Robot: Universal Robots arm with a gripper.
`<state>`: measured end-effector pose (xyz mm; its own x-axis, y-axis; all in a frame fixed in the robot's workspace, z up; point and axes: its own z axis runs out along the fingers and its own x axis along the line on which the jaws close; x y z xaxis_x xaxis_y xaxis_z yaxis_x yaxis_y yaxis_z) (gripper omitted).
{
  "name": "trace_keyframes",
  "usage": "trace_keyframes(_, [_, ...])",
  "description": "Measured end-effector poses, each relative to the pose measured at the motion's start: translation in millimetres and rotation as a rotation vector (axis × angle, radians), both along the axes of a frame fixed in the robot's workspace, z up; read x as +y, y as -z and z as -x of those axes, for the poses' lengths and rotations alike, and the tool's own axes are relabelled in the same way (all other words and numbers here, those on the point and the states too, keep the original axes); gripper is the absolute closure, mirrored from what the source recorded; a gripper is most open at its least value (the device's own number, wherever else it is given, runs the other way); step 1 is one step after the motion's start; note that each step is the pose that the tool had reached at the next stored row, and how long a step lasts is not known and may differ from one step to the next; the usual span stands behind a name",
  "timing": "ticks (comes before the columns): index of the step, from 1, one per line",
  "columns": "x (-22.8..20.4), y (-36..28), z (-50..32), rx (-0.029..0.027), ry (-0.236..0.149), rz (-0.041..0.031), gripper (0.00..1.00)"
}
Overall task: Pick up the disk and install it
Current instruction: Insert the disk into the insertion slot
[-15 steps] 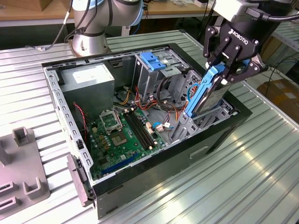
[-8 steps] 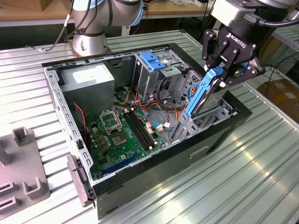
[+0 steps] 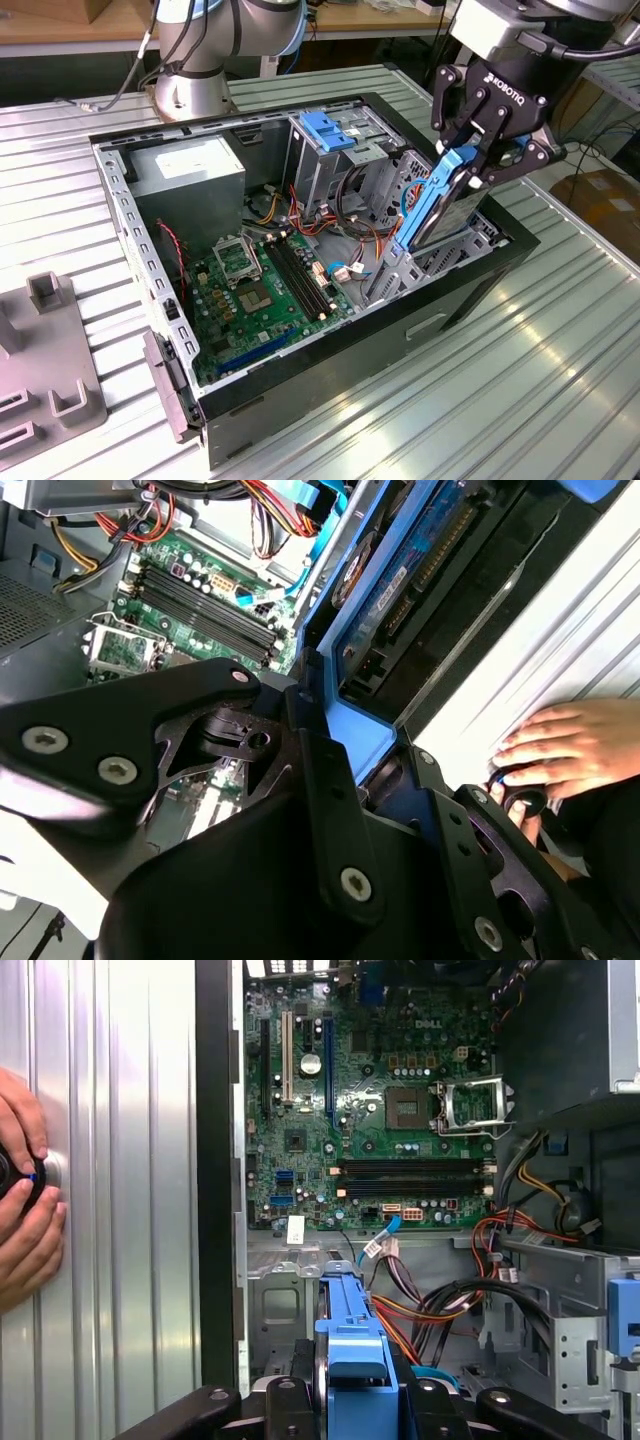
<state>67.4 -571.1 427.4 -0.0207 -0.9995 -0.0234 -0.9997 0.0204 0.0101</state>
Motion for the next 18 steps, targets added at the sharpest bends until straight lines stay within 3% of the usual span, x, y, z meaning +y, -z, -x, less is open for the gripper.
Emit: trace_keyframes(18, [0.0, 15.4, 0.0, -0.0001, 0.0, -0.0001, 0.63])
